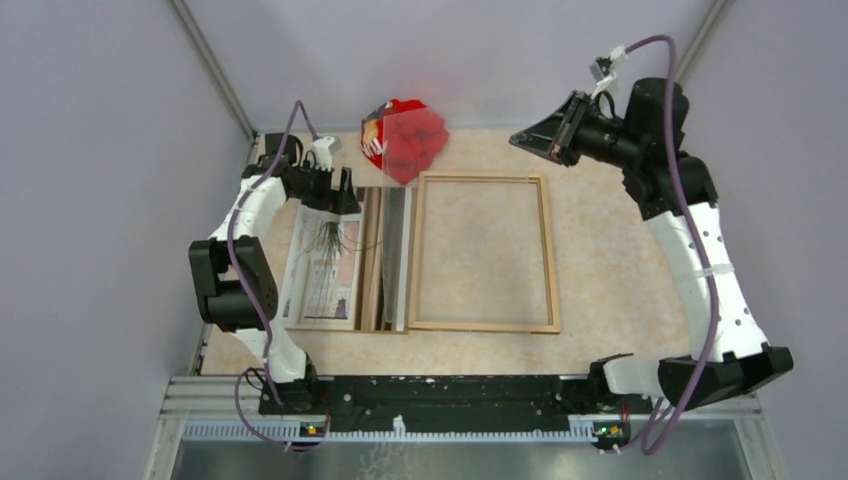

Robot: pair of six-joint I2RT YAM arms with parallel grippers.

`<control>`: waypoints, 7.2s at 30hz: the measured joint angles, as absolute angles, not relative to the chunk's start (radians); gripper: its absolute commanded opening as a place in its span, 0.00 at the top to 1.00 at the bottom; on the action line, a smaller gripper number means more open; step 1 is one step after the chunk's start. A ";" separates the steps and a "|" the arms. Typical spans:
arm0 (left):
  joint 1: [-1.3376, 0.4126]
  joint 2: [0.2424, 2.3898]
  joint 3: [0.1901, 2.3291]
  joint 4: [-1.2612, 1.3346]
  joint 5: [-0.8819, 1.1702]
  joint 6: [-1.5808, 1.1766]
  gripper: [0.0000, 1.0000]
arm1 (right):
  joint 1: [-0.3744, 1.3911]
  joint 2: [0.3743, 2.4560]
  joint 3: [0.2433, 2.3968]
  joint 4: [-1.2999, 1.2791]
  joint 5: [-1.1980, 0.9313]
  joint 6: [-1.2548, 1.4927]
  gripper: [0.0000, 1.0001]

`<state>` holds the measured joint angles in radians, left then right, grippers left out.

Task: Put the photo into the frame
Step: Place the photo frame item at the center of the board, then adjust the photo frame item on the photo frame.

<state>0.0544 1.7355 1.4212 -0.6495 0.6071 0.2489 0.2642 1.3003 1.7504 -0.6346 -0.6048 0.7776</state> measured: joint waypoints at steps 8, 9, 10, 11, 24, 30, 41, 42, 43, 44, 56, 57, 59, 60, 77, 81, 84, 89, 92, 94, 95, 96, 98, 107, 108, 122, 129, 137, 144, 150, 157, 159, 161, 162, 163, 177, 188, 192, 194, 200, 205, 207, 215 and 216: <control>0.047 1.718 1.334 -0.638 0.588 0.291 0.02 | 0.207 1.400 1.249 -0.391 -0.689 0.854 1.00; 0.047 1.713 1.326 -0.638 0.591 0.302 0.02 | 0.198 1.418 1.209 -0.370 -0.697 0.858 1.00; 0.047 1.709 1.317 -0.638 0.595 0.315 0.02 | 0.183 1.435 1.162 -0.340 -0.711 0.861 1.00; 0.046 1.705 1.306 -0.637 0.598 0.328 0.02 | 0.159 1.454 1.106 -0.306 -0.727 0.867 1.00; -0.113 1.668 1.075 -0.619 0.575 0.490 0.05 | 0.038 1.500 0.944 -0.124 -0.755 0.855 1.00; -0.292 1.648 1.043 -0.565 0.489 0.496 0.08 | 0.035 1.569 0.943 -0.113 -0.750 0.820 0.96; -0.290 1.694 1.039 -0.498 0.397 0.487 0.11 | 0.028 1.589 0.803 -0.031 -0.731 0.813 0.80; -0.291 1.697 1.036 -0.493 0.392 0.487 0.11 | 0.027 1.593 0.794 -0.025 -0.730 0.814 0.80; -0.291 1.698 1.034 -0.489 0.389 0.487 0.11 | 0.025 1.597 0.785 -0.018 -0.729 0.816 0.81; -0.291 1.698 1.032 -0.485 0.384 0.487 0.11 | 0.023 1.600 0.776 -0.010 -0.727 0.817 0.80; -0.291 1.698 1.032 -0.480 0.376 0.488 0.11 | 0.014 1.617 0.717 0.088 -0.727 0.845 0.45; -0.291 1.698 1.032 -0.480 0.376 0.487 0.11 | 0.014 1.617 0.703 0.097 -0.727 0.849 0.43; -0.291 1.698 1.031 -0.479 0.376 0.487 0.11 | 0.014 1.617 0.672 0.109 -0.727 0.854 0.41; -0.291 1.698 1.030 -0.479 0.376 0.487 0.11 | 0.014 1.617 0.659 0.109 -0.727 0.855 0.41; -0.291 1.698 1.030 -0.477 0.376 0.481 0.12 | 0.038 1.378 0.543 -0.116 -0.606 0.795 0.29; -0.291 1.697 1.030 -0.478 0.376 0.480 0.12 | 0.136 1.316 0.544 -0.239 -0.505 0.780 0.29; -0.291 1.697 1.030 -0.478 0.375 0.480 0.12 | 0.187 1.273 0.544 -0.309 -0.451 0.785 0.29; -0.291 1.697 1.030 -0.477 0.376 0.474 0.12 | 0.197 1.203 0.543 -0.375 -0.392 0.806 0.29; -0.291 1.697 1.030 -0.477 0.376 0.470 0.12 | 0.215 1.174 0.540 -0.375 -0.383 0.831 0.30; -0.291 1.697 1.030 -0.477 0.376 0.470 0.12 | 0.245 1.172 0.531 -0.368 -0.379 0.848 0.30; -0.291 1.697 1.030 -0.476 0.376 0.470 0.12 | 0.263 1.173 0.527 -0.366 -0.377 0.857 0.31; -0.291 1.697 1.030 -0.476 0.376 0.469 0.12 | 0.282 1.174 0.523 -0.364 -0.375 0.867 0.31; -0.291 1.697 1.030 -0.477 0.376 0.469 0.12 | 0.317 1.188 0.522 -0.361 -0.369 0.882 0.33; -0.291 1.697 1.030 -0.477 0.375 0.470 0.12 | 0.358 1.206 0.454 -0.281 -0.368 0.955 0.40; -0.291 1.697 1.030 -0.477 0.376 0.470 0.12 | 0.358 1.205 0.440 -0.250 -0.378 0.969 0.41; -0.289 1.697 1.030 -0.481 0.334 0.472 0.14 | 0.358 0.974 0.314 -0.003 -0.362 1.080 0.45; -0.297 1.693 1.030 -0.486 0.348 0.465 0.14 | 0.358 0.958 0.314 0.112 -0.376 1.112 0.51; -0.319 1.691 1.030 -0.502 0.377 0.447 0.14 | 0.358 1.026 0.353 0.157 -0.392 1.122 0.62; -0.321 1.687 1.030 -0.519 0.387 0.444 0.14 | 0.358 1.113 0.528 0.105 -0.392 1.036 0.60; -0.322 1.687 1.030 -0.525 0.395 0.444 0.14 | 0.358 1.176 0.520 0.143 -0.433 1.022 0.69; -0.322 1.687 1.030 -0.525 0.397 0.444 0.15 | 0.358 1.225 0.492 0.174 -0.476 1.010 0.81; -0.322 1.687 1.030 -0.526 0.400 0.444 0.16 | 0.358 1.249 0.493 0.179 -0.498 0.999 0.76; -0.322 1.687 1.031 -0.527 0.401 0.444 0.16 | 0.358 1.282 0.502 0.182 -0.528 0.990 0.73; -0.322 1.687 1.030 -0.527 0.401 0.444 0.16 | 0.358 1.303 0.509 0.187 -0.543 0.988 0.72; -0.322 1.687 1.030 -0.527 0.401 0.444 0.16 | 0.358 1.320 0.515 0.193 -0.555 0.988 0.72; -0.323 1.687 1.044 -0.549 0.404 0.447 0.02 | 0.354 1.398 0.472 0.335 -0.626 1.015 1.00; -0.258 1.687 1.324 -0.666 0.454 0.444 0.02 | 0.112 1.394 0.914 -0.122 -0.685 0.694 1.00; -0.250 1.701 1.327 -0.675 0.451 0.444 0.02 | 0.075 1.405 0.959 -0.187 -0.683 0.625 1.00; -0.250 1.713 1.319 -0.674 0.449 0.443 0.03 | 0.076 1.436 0.978 -0.223 -0.682 0.593 1.00; -0.251 1.731 1.278 -0.678 0.439 0.444 0.05 | 0.075 1.534 1.014 -0.314 -0.674 0.513 1.00; -0.254 1.735 1.266 -0.675 0.438 0.443 0.06 | 0.070 1.573 1.094 -0.392 -0.675 0.451 1.00; -0.259 1.744 1.266 -0.673 0.439 0.442 0.07 | 0.067 1.581 1.118 -0.402 -0.674 0.437 1.00; -0.287 1.770 1.255 -0.661 0.437 0.432 0.07 | 0.038 1.598 1.126 -0.416 -0.661 0.419 1.00; -0.289 1.771 1.254 -0.659 0.437 0.431 0.08 | 0.035 1.599 1.126 -0.416 -0.659 0.419 1.00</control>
<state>-0.2890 1.7714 1.2537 -0.6586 0.4374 0.4309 0.0345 1.5990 1.1255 -0.4164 -0.6594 0.4187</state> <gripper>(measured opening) 0.931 0.006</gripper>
